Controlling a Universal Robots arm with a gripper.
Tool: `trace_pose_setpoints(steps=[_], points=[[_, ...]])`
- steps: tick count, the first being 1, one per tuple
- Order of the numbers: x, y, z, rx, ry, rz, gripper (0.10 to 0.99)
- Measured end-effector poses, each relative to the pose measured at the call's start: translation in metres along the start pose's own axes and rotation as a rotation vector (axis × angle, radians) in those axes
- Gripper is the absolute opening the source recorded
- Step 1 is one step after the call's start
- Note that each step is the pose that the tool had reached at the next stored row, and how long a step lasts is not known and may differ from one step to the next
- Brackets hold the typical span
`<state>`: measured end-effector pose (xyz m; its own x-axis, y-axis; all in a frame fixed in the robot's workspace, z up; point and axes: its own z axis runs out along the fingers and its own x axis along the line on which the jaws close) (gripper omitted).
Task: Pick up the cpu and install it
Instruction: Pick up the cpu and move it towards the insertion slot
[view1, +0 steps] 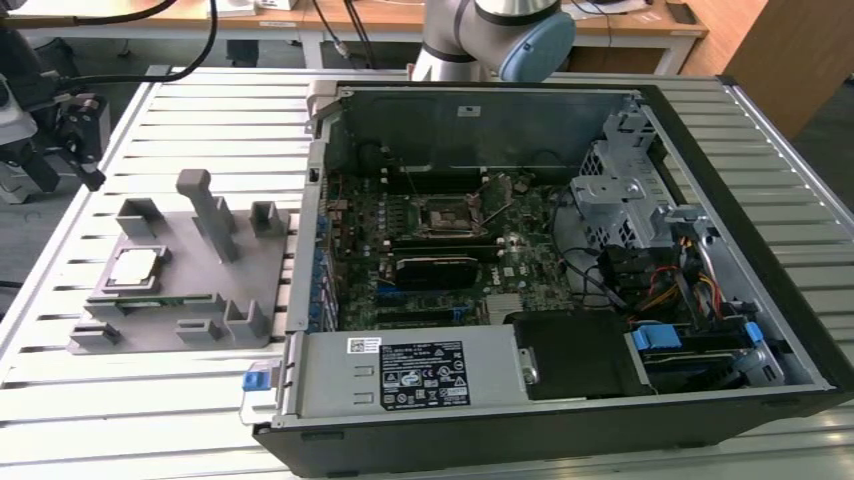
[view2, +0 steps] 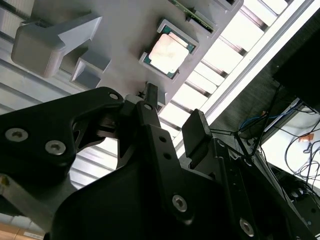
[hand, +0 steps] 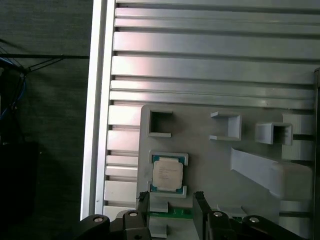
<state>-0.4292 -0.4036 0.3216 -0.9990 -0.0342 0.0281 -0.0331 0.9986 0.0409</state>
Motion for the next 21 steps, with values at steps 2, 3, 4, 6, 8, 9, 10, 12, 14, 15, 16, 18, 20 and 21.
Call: trace_pose_setpoints(steps=[2, 3, 4, 6, 8, 9, 10, 12, 14, 15, 16, 18, 20, 21], points=[[0.0, 0.0, 0.0009, 0.0, 0.0004, 0.0, 0.471], [0.0, 0.0, 0.0015, 0.0, 0.0005, 0.0, 0.471], [-0.0001, -0.0001, 0.002, 0.0, 0.0008, 0.0, 0.471], [-0.0001, -0.0001, 0.0029, 0.0, 0.0013, 0.0, 0.471], [-0.0001, -0.0002, 0.004, 0.0, 0.0017, 0.0, 0.471], [-0.0001, -0.0002, 0.0045, 0.0, 0.0019, 0.0, 0.471], [-0.0001, -0.0002, 0.0049, 0.0, 0.0022, 0.0, 0.471], [-0.0002, -0.0002, 0.0059, 0.0, 0.0025, 0.0, 0.471], [-0.0002, -0.0003, 0.0069, 0.0, 0.0029, 0.0, 0.471], [-0.0002, -0.0003, 0.0073, 0.0, 0.003, 0.0, 0.471], [-0.0002, -0.0003, 0.0077, 0.0, 0.0031, 0.0, 0.471], [-0.0002, -0.0004, 0.0086, 0.0, 0.003, 0.0, 0.471], [-0.0003, -0.0004, 0.0096, 0.0, 0.0036, 0.0, 0.471], [-0.0003, -0.0004, 0.0101, 0.0, 0.0036, 0.0, 0.471]])
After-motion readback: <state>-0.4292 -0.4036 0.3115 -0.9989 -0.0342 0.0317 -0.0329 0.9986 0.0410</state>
